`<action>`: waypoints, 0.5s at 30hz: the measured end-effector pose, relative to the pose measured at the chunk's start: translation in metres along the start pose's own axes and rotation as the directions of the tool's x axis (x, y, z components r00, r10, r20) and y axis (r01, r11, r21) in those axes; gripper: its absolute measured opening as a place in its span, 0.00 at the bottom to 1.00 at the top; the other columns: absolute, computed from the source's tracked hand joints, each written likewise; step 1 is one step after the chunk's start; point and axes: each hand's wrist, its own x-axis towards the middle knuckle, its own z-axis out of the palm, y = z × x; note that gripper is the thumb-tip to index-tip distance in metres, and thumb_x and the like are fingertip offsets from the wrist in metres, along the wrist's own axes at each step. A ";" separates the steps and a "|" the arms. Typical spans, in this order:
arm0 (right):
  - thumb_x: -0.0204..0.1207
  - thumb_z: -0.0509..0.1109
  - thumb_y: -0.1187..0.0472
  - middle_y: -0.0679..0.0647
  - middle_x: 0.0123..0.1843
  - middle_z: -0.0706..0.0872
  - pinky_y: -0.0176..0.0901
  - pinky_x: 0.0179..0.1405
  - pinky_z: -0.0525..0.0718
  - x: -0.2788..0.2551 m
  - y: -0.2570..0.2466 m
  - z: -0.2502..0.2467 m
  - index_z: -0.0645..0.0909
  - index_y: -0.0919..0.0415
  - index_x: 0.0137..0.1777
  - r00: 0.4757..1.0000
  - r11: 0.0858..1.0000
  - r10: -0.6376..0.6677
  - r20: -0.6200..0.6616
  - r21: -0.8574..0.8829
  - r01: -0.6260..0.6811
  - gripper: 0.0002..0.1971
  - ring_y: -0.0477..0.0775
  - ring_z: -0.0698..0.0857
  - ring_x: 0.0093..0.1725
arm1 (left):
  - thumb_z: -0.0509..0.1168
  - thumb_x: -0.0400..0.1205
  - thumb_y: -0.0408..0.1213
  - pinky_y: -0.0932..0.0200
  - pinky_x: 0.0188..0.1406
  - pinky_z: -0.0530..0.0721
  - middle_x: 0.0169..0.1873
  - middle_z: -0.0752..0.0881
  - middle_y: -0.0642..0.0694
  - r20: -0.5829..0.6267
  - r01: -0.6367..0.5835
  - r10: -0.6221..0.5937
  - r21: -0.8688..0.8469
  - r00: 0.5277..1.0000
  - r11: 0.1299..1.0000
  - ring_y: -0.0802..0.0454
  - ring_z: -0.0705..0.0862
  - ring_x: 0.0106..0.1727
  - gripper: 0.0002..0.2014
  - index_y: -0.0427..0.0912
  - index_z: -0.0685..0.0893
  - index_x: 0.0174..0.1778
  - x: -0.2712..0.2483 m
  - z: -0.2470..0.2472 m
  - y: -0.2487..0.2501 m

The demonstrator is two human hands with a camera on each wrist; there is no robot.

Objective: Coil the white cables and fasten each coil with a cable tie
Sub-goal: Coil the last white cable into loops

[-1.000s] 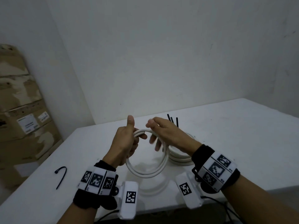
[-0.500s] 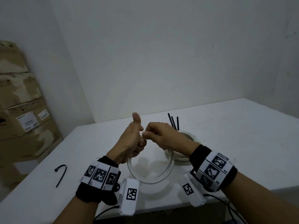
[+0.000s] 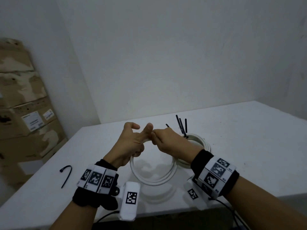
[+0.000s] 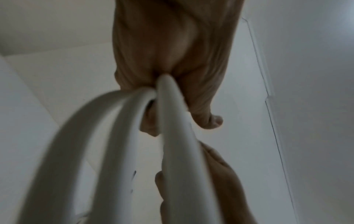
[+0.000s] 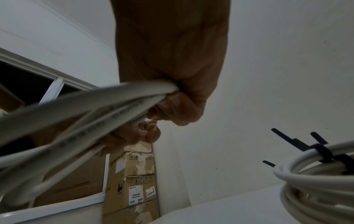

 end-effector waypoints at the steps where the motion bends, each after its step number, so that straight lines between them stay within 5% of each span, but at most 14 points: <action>1: 0.86 0.51 0.54 0.62 0.45 0.87 0.52 0.46 0.80 0.001 0.000 0.000 0.80 0.66 0.47 1.000 1.000 0.005 -0.020 0.016 -0.004 0.20 0.61 0.83 0.45 | 0.70 0.64 0.62 0.64 0.16 0.67 0.37 0.85 0.40 0.009 0.001 -0.001 -0.010 1.000 1.000 0.54 0.68 0.19 0.36 0.38 0.72 0.57 -0.001 -0.005 -0.001; 4: 0.86 0.52 0.51 0.59 0.41 0.86 0.47 0.43 0.76 0.004 0.002 -0.003 0.78 0.60 0.42 0.994 0.996 0.026 -0.110 0.083 -0.017 0.19 0.55 0.80 0.40 | 0.71 0.70 0.51 0.61 0.20 0.78 0.27 0.81 0.41 0.077 0.052 -0.047 -0.066 0.996 0.996 0.52 0.76 0.21 0.21 0.33 0.81 0.42 -0.012 -0.015 -0.013; 6: 0.86 0.51 0.49 0.57 0.39 0.84 0.45 0.39 0.73 0.006 0.002 -0.002 0.76 0.58 0.40 0.987 0.993 0.037 -0.153 0.116 -0.019 0.20 0.54 0.79 0.38 | 0.69 0.72 0.46 0.56 0.27 0.86 0.23 0.79 0.43 0.111 0.137 -0.110 -0.268 0.988 0.954 0.49 0.81 0.24 0.15 0.35 0.81 0.37 -0.022 -0.016 -0.023; 9: 0.86 0.50 0.49 0.58 0.40 0.86 0.46 0.40 0.74 0.009 0.000 0.011 0.78 0.61 0.41 0.980 0.987 0.065 -0.187 0.155 -0.036 0.22 0.56 0.80 0.39 | 0.64 0.76 0.44 0.53 0.34 0.91 0.17 0.75 0.47 0.148 0.208 -0.147 -0.628 0.978 0.750 0.51 0.81 0.20 0.13 0.36 0.81 0.36 -0.026 -0.020 -0.035; 12: 0.86 0.51 0.50 0.53 0.36 0.83 0.38 0.34 0.71 0.012 -0.004 0.028 0.78 0.61 0.39 0.972 0.968 0.117 -0.204 0.243 -0.066 0.22 0.52 0.78 0.36 | 0.61 0.80 0.48 0.68 0.10 0.70 0.13 0.63 0.53 0.134 0.210 -0.162 -0.653 0.978 0.728 0.61 0.63 0.10 0.16 0.36 0.79 0.41 -0.024 -0.027 -0.035; 15: 0.86 0.51 0.49 0.44 0.30 0.77 0.27 0.26 0.69 0.018 -0.010 0.038 0.76 0.60 0.37 0.965 0.937 0.163 -0.205 0.338 -0.086 0.22 0.42 0.74 0.28 | 0.60 0.84 0.43 0.68 0.09 0.60 0.15 0.61 0.53 0.019 0.160 -0.176 -0.522 0.984 0.838 0.61 0.57 0.11 0.14 0.35 0.81 0.44 -0.020 -0.037 -0.037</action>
